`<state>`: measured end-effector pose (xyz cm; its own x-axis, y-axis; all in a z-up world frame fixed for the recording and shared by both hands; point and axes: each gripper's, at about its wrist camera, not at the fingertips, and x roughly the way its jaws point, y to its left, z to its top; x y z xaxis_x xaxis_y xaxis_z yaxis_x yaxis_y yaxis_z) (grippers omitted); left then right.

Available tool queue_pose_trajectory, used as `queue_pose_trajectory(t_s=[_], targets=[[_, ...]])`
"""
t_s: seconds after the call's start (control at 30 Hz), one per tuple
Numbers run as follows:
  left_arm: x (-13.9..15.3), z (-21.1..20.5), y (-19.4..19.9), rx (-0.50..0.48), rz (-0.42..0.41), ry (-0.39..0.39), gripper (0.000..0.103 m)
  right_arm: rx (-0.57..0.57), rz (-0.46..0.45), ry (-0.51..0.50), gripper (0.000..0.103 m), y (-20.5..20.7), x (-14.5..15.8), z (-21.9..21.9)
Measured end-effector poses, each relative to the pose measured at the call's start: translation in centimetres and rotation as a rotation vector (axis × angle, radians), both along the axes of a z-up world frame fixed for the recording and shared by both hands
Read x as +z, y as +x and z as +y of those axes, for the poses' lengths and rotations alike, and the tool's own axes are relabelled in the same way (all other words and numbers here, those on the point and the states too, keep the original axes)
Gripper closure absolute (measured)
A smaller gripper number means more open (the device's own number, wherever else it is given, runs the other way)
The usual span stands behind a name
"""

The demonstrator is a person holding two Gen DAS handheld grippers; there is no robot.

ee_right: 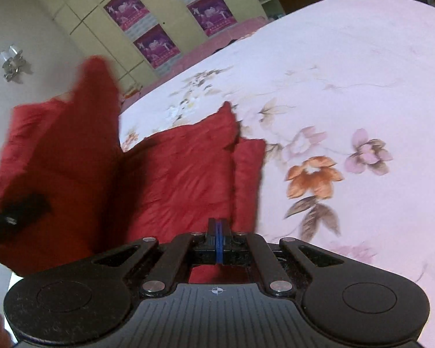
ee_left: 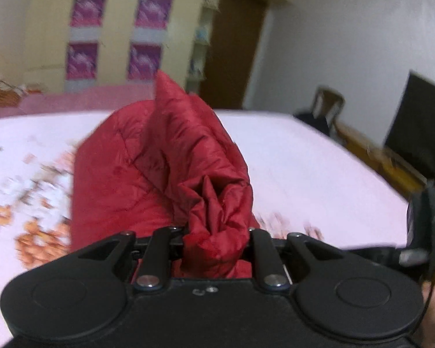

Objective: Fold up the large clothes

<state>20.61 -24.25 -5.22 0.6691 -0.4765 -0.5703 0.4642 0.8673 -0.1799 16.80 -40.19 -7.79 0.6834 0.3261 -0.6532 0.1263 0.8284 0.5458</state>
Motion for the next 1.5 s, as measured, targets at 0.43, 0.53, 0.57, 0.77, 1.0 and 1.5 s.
queue_pose_trajectory(t_s=[0.43,0.53,0.57,0.77,1.0,1.5], targets=[[-1.8,1.9,0.8,-0.063,0.099,-0.269,0.054,-0.101,-0.111,0.077,0.032,-0.5,2.0,-6.2],[-1.7,7.4,2.5,0.118,0.048,-0.238,0.057,-0.034,-0.149,0.109,0.032,1.3,3.1,-5.2],[-2.2,8.6,3.3,0.145,0.056,-0.232,0.061,-0.001,-0.156,0.122,0.032,2.2,3.4,-4.7],[-6.1,13.5,8.8,0.202,0.150,-0.251,0.074,0.072,-0.080,0.178,0.032,9.0,1.9,-2.3],[-8.6,11.1,11.8,0.086,0.215,-0.294,0.074,0.063,0.034,0.311,0.040,12.3,-1.2,-2.0],[-10.9,5.1,14.1,-0.064,0.207,-0.141,0.074,-0.078,-0.004,0.267,0.083,8.1,-6.2,-3.3]])
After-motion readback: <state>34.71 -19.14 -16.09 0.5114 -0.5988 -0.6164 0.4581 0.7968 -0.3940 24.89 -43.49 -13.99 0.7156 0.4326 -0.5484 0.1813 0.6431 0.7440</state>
